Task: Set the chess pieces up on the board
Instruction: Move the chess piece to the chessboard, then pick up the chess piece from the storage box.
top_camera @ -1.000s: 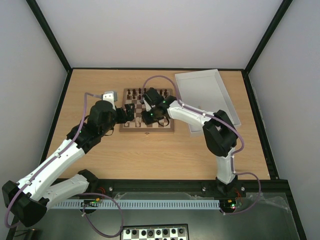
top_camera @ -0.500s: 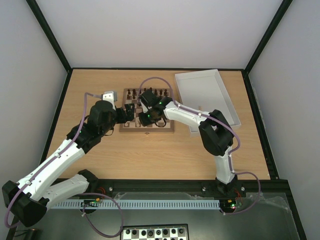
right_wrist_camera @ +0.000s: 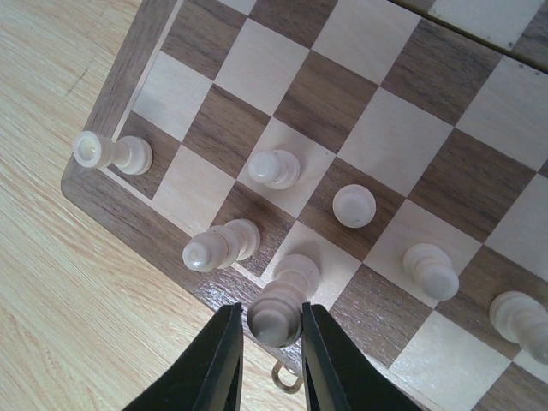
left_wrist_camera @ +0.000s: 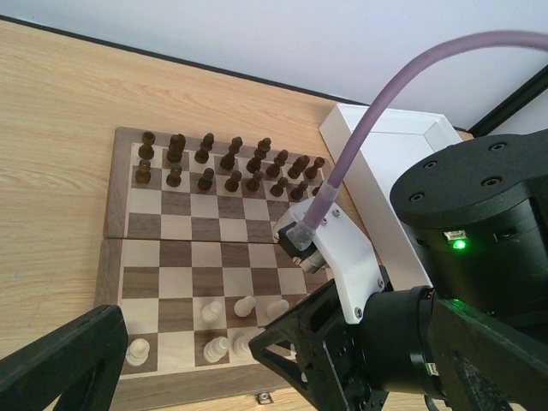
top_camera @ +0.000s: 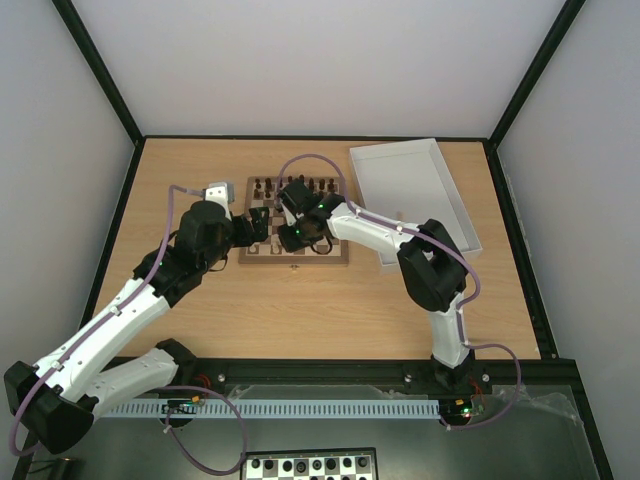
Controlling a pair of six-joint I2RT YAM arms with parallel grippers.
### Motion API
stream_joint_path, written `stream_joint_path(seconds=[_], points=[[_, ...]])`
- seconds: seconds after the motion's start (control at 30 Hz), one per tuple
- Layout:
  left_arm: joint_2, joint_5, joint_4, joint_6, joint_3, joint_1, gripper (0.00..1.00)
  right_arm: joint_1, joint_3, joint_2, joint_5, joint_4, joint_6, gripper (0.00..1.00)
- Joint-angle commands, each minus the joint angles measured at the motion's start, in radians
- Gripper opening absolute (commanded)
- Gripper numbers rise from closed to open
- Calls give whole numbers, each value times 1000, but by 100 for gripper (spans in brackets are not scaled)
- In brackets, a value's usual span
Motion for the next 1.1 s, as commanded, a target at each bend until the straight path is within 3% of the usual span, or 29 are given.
stream_joint_path(seconds=[0.0, 0.23, 1.07], points=[[9, -1, 28, -6, -11, -5, 99, 5, 4, 4, 2, -46, -1, 24], [11, 3, 32, -7, -11, -5, 99, 3, 3, -20, 18, -50, -1, 37], [-8, -15, 21, -2, -20, -6, 100, -24, 24, -145, 151, -68, 23, 44]])
